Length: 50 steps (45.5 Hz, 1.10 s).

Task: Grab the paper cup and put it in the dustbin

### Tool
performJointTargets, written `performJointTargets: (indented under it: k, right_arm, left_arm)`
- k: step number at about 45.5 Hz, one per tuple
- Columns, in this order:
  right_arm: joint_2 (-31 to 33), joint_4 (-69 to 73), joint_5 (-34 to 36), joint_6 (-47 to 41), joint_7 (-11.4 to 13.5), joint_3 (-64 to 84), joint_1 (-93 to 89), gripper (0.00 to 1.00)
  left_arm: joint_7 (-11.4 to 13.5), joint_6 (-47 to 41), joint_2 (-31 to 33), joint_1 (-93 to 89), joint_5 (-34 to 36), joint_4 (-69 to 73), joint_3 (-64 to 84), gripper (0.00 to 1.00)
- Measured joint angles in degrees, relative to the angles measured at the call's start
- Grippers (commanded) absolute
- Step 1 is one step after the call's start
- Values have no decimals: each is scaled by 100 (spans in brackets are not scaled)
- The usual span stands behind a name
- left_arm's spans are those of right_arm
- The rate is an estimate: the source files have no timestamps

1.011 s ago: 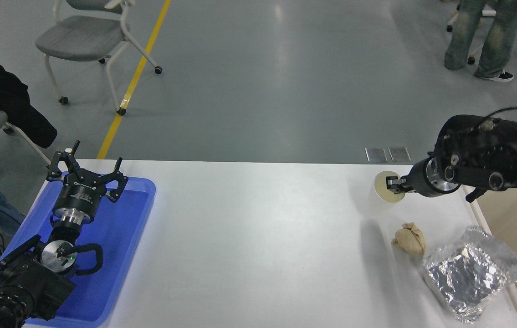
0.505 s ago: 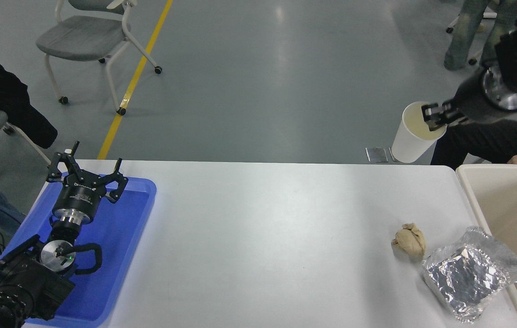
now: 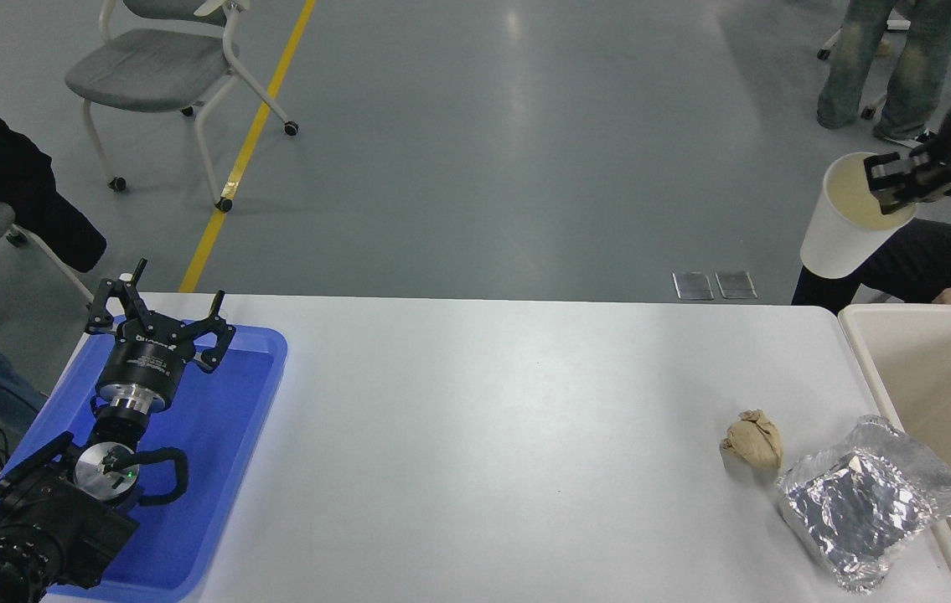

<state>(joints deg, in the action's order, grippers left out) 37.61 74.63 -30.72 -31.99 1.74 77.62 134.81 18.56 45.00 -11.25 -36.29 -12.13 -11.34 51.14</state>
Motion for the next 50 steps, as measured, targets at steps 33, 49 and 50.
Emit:
performJointTargets:
  k: [33, 49, 50]
  right_arm:
    - [1732, -4093, -897, 1248, -200, -3566, -5775, 0]
    - [546, -5735, -580, 1972, -320, -5296, -8363, 0]
    - [489, -5787, -546, 1989, -327, -5335, -8447, 0]
  left_arm:
    - [-1, 0, 3, -1, 0, 2, 1, 100]
    - [-2, 0, 0, -2, 0, 2, 1, 100]
    - [-2, 0, 0, -1, 0, 2, 1, 100]
